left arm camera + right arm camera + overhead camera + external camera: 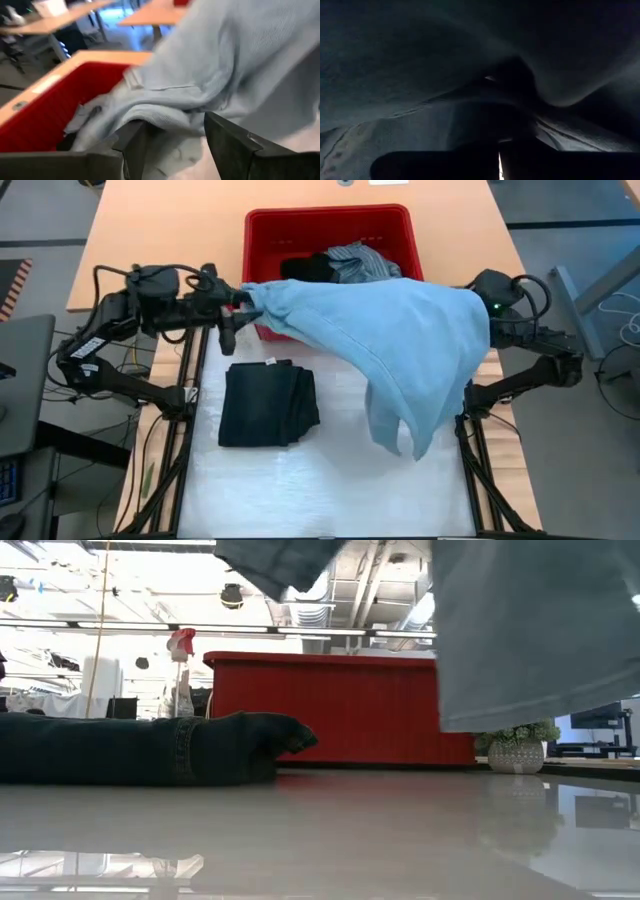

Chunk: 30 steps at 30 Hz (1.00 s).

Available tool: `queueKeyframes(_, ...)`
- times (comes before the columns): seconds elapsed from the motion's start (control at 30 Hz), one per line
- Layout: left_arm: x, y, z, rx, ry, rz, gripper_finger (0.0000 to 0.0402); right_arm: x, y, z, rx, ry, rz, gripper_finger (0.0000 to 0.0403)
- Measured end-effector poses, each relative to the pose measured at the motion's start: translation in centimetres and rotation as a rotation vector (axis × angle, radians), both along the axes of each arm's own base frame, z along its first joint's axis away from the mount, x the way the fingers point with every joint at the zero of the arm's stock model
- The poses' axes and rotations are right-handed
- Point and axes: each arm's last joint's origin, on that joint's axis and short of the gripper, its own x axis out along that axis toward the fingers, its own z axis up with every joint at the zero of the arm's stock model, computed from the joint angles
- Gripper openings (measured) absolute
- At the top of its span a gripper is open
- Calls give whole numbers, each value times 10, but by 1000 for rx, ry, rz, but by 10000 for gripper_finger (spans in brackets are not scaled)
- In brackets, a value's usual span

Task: Fold Laundry from Bin
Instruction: Fold the light blue pants

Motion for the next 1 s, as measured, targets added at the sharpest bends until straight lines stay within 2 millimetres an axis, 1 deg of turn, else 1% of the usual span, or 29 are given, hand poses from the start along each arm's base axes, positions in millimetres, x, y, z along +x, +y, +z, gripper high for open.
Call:
queueKeyframes(0.07, 0, 1, 4, -21, -49, 48, 181, 0, -2, -2, -13, 15, -12, 19)
queueKeyframes(0.17, -1, 2, 5, -40, -77, 109, 181, 0, -1, -4, -29, 30, -14, 19)
queueKeyframes(0.37, -10, 0, 2, -24, -26, 91, 181, 2, -2, -7, -27, 62, -27, 19)
queueKeyframes(0.4, -14, -1, 3, -25, -21, 84, 181, 2, -2, -7, -23, 68, -41, 19)
queueKeyframes(0.47, -17, -4, 0, -45, 5, 0, 181, 3, -3, -8, -6, 79, -84, 20)
queueKeyframes(0.57, -11, -18, -6, -80, 42, -321, 181, 8, -4, -11, 44, 100, -136, 20)
queueKeyframes(0.6, -7, -24, -12, -88, 62, -420, 181, 11, -3, -12, 59, 110, -147, 20)
queueKeyframes(0.63, -1, -30, -19, -87, 83, -483, 180, 15, -3, -14, 71, 125, -165, 20)
queueKeyframes(0.67, 7, -37, -28, -72, 105, -500, 179, 20, -2, -18, 76, 148, -178, 20)
queueKeyframes(0.7, 16, -43, -39, -41, 124, -475, 178, 24, 0, -21, 80, 169, -184, 20)
queueKeyframes(0.77, 31, -54, -62, 64, 139, -370, 174, 30, 2, -27, 80, 213, -183, 20)
queueKeyframes(0.83, 44, -67, -81, 171, 83, -318, 172, 30, 4, -31, 75, 254, -178, 20)
queueKeyframes(0.9, 54, -81, -99, 259, 17, -325, 171, 30, 5, -33, 65, 275, -186, 20)
queueKeyframes(1.0, 65, -99, -128, 364, -33, -325, 171, 30, 3, -38, 72, 310, -260, 20)
